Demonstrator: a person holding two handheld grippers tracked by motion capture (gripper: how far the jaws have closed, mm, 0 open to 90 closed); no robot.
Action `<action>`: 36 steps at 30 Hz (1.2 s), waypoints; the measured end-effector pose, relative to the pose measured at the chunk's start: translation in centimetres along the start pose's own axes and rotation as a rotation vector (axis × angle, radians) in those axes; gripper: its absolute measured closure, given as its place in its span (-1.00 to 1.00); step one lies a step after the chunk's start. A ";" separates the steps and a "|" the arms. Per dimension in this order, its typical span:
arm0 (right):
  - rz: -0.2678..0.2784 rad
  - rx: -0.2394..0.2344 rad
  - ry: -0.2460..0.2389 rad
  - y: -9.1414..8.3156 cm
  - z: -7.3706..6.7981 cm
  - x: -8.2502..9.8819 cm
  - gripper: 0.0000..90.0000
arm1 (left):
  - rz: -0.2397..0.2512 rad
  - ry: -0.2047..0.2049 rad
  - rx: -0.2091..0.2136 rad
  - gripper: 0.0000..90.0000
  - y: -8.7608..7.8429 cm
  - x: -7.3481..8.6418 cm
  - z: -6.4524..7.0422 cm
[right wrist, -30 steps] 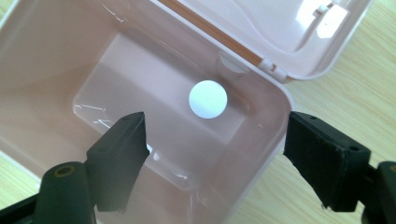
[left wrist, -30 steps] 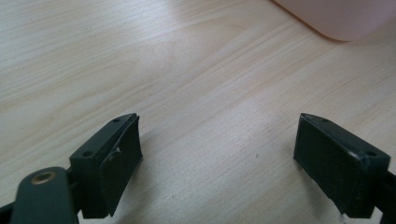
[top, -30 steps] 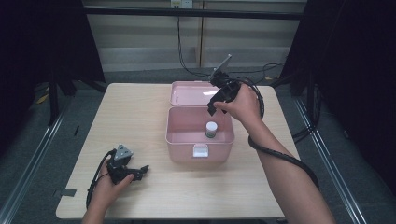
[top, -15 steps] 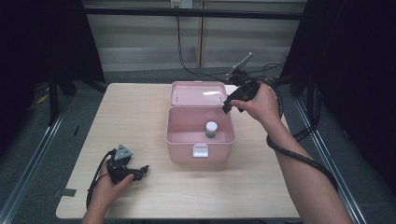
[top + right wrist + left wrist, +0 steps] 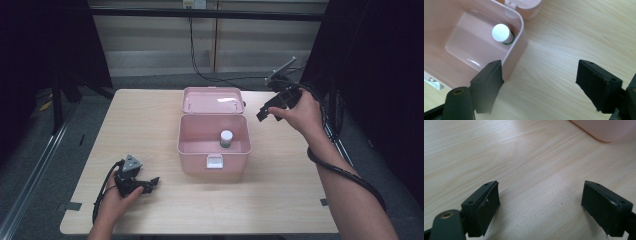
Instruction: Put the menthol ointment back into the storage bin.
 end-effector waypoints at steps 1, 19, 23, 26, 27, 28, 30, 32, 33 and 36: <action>0.002 0.003 0.001 0.0 0.3 0.2 -0.53 | -0.001 0.001 0.002 -0.68 0.0 0.0 0.0; 0.000 -0.055 0.019 4.7 2.2 4.5 -0.53 | -0.003 0.007 0.001 -0.68 0.0 0.0 0.0; 0.000 -0.069 0.010 5.8 2.3 5.3 -0.53 | -0.003 0.007 0.001 -0.68 0.0 0.0 -0.1; 0.015 -0.080 -0.007 6.6 2.1 5.8 -0.53 | -0.003 0.007 -0.002 -0.68 0.0 0.0 -0.1; 0.009 -0.080 -0.011 6.8 2.0 6.0 -0.53 | -0.003 0.008 0.000 -0.68 0.0 0.0 0.0; 0.015 -0.077 -0.022 7.1 2.0 6.1 -0.53 | -0.002 0.007 -0.002 -0.68 0.0 0.0 0.0; 0.019 -0.081 -0.032 7.5 1.8 6.5 -0.53 | -0.003 0.007 0.000 -0.68 0.0 0.0 0.0; 0.020 -0.087 -0.045 8.1 1.5 6.9 -0.53 | -0.002 0.007 -0.001 -0.68 0.0 0.0 0.0; 0.018 -0.078 -0.054 8.3 1.4 7.2 -0.54 | -0.003 0.007 0.001 -0.68 0.0 0.0 0.0; 0.048 -0.091 -0.078 9.2 1.0 7.8 -0.54 | -0.003 0.007 0.001 -0.68 0.0 0.0 0.0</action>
Point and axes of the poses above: each handheld gripper's, and its own axes: y roughly forward along the jaws, x roughly out of its underside, z roughly to its right, the point moved 7 cm from there along y, roughly forward along the jaws, and after that the axes turned 2 degrees about y, right-handed, at the moved point
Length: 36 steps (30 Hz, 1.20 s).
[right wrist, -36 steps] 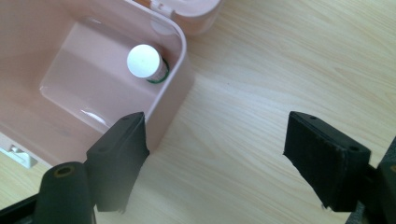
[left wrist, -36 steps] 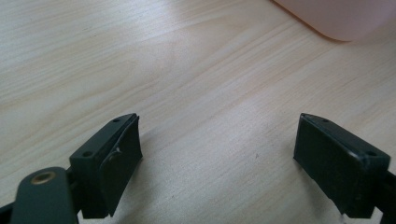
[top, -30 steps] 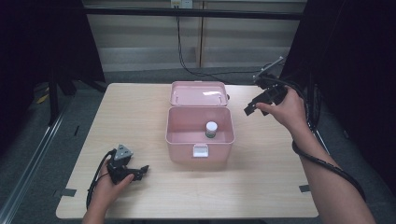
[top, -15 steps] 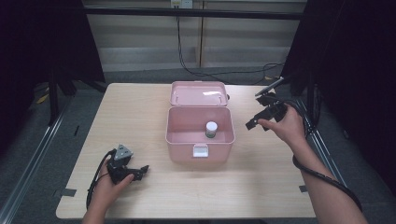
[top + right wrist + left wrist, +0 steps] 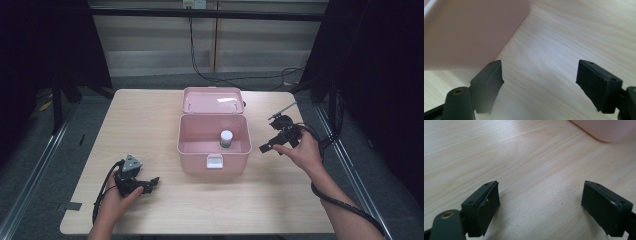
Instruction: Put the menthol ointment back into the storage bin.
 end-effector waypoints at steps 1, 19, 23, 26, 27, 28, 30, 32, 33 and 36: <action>0.010 -0.015 0.002 0.3 -0.1 0.3 -0.54 | 0.000 0.001 0.000 -0.68 0.0 0.0 0.0; 0.085 -0.046 0.009 4.5 1.9 5.6 -0.59 | 0.001 0.000 -0.002 -0.68 0.0 0.0 0.0; 0.150 -0.055 0.003 4.5 2.2 6.0 -0.59 | 0.002 0.001 -0.003 -0.68 0.0 0.0 0.0; 0.181 -0.038 -0.034 4.6 2.3 6.3 -0.63 | 0.001 0.002 -0.003 -0.68 0.0 0.0 0.0; 0.189 -0.034 -0.044 4.7 2.2 6.4 -0.65 | 0.001 0.001 -0.003 -0.68 0.0 0.0 0.0; 0.199 -0.024 -0.059 4.7 2.1 6.5 -0.68 | 0.001 0.001 -0.003 -0.68 0.0 0.0 0.0; 0.233 -0.004 -0.104 5.0 1.9 6.7 -0.73 | 0.002 0.002 -0.002 -0.68 0.0 0.0 0.0; 0.268 0.027 -0.142 5.3 1.8 6.9 -0.75 | 0.002 0.001 -0.002 -0.68 0.0 0.0 0.0; 0.279 0.027 -0.142 5.3 1.7 6.9 -0.77 | 0.001 0.001 -0.003 -0.68 0.0 0.0 0.0; 0.315 0.032 -0.132 5.5 1.7 7.0 -0.78 | 0.000 0.003 -0.003 -0.68 0.0 0.0 0.0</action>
Point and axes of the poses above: each handheld gripper's, and its own axes: y roughly forward along the jaws, x roughly out of its underside, z roughly to its right, the point moved 7 cm from there along y, roughly forward along the jaws, and after that the axes turned 2 degrees about y, right-handed, at the moved point
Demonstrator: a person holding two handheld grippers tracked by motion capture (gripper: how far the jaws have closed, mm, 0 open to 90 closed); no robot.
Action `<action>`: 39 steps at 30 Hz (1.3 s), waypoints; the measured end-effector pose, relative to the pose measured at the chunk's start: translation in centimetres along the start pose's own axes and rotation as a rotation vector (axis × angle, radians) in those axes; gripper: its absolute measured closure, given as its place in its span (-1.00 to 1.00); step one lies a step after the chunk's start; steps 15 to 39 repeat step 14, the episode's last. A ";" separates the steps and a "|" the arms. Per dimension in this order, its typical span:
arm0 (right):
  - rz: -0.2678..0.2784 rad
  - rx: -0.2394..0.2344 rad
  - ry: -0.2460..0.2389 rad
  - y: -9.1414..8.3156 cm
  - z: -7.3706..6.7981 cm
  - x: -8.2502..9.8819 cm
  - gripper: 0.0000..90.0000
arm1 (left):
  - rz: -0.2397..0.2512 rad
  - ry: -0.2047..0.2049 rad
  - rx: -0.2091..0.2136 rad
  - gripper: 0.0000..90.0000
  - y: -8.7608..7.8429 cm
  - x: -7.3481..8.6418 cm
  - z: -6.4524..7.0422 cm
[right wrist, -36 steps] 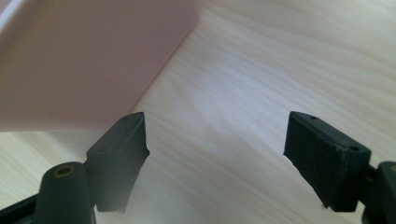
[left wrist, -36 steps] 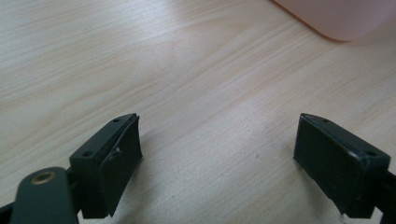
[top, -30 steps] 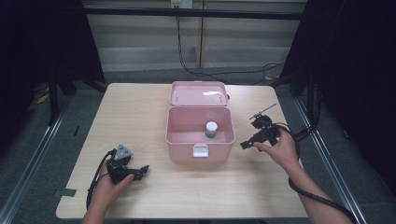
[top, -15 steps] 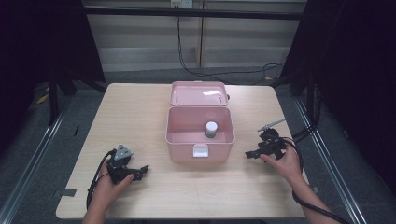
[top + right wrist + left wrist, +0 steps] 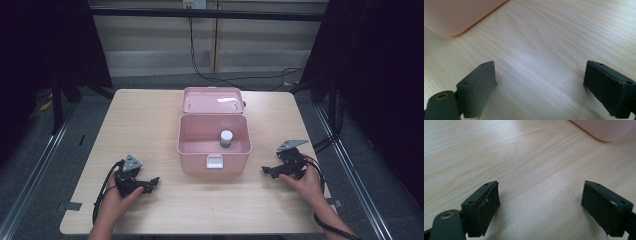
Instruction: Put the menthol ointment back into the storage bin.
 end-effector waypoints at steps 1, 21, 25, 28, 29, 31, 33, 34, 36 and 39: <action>0.020 0.002 0.003 0.0 0.0 0.1 -0.78 | 0.001 -0.003 0.000 -0.68 0.0 0.0 0.0; 0.068 0.011 0.010 0.1 0.0 0.2 -0.79 | 0.001 -0.003 0.002 -0.68 0.0 0.0 0.0; 0.068 0.011 0.010 0.1 0.0 0.2 -0.79 | 0.001 -0.003 0.002 -0.68 0.0 0.0 0.0; 0.068 0.011 0.010 0.1 0.0 0.2 -0.79 | 0.001 -0.003 0.002 -0.68 0.0 0.0 0.0; 0.068 0.011 0.010 0.1 0.0 0.2 -0.79 | 0.001 -0.003 0.002 -0.68 0.0 0.0 0.0; 0.068 0.011 0.010 0.1 0.0 0.2 -0.79 | 0.001 -0.003 0.002 -0.68 0.0 0.0 0.0; 0.068 0.011 0.010 0.1 0.0 0.2 -0.79 | 0.001 -0.003 0.002 -0.68 0.0 0.0 0.0; 0.068 0.011 0.010 0.1 0.0 0.2 -0.79 | 0.001 -0.003 0.002 -0.68 0.0 0.0 0.0; 0.068 0.011 0.010 0.1 0.0 0.2 -0.79 | 0.001 -0.003 0.002 -0.68 0.0 0.0 0.0; 0.068 0.011 0.010 0.1 0.0 0.2 -0.79 | 0.001 -0.003 0.002 -0.68 0.0 0.0 0.0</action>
Point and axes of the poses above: each handheld gripper's, and its own axes: y roughly forward along the jaws, x roughly out of its underside, z roughly to its right, the point moved 7 cm from there along y, roughly forward along the jaws, and after that the axes turned 2 degrees about y, right-handed, at the moved point
